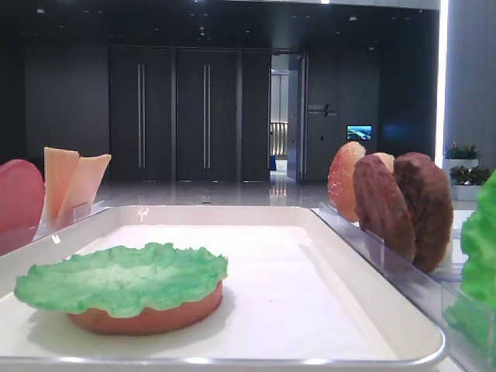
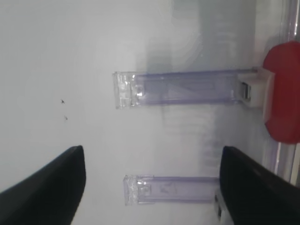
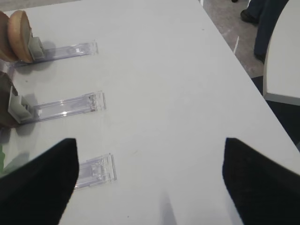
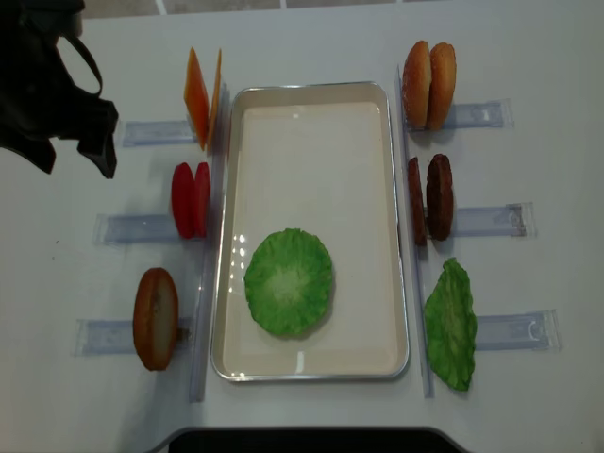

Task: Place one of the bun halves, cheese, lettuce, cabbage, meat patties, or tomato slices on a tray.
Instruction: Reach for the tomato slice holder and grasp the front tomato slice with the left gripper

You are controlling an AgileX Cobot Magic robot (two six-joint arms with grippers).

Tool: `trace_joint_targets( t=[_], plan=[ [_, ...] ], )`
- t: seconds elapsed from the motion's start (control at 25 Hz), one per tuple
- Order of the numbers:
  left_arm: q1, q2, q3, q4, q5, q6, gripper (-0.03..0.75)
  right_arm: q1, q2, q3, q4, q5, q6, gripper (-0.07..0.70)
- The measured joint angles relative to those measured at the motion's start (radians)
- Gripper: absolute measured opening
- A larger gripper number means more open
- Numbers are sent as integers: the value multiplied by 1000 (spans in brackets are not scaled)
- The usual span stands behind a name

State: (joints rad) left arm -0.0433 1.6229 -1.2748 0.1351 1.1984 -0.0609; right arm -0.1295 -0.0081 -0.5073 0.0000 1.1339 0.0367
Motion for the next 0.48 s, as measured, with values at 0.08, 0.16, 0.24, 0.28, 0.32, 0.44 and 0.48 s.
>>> trace_joint_targets(
  t=[0.08,0.16,0.24,0.28,0.32,0.44,0.48],
  plan=[
    [0,2,-3,0,-15,-62,692,0,0,0,0,0,0,591],
    [-13,3,-6,1,-20,-100,692,0,0,0,0,0,0,591],
    [-38,3,-7,0,-22,-136,692,0,0,0,0,0,0,591],
    [-55,3,-7,0,-26,-155,692,0,0,0,0,0,0,591],
    [-72,3,-7,0,-32,-178,692,0,0,0,0,0,0,591],
    [-131,3,-8,0,-51,-238,692,0,0,0,0,0,0,591],
    [-156,3,-8,0,-60,-256,692,0,0,0,0,0,0,591]
  ],
)
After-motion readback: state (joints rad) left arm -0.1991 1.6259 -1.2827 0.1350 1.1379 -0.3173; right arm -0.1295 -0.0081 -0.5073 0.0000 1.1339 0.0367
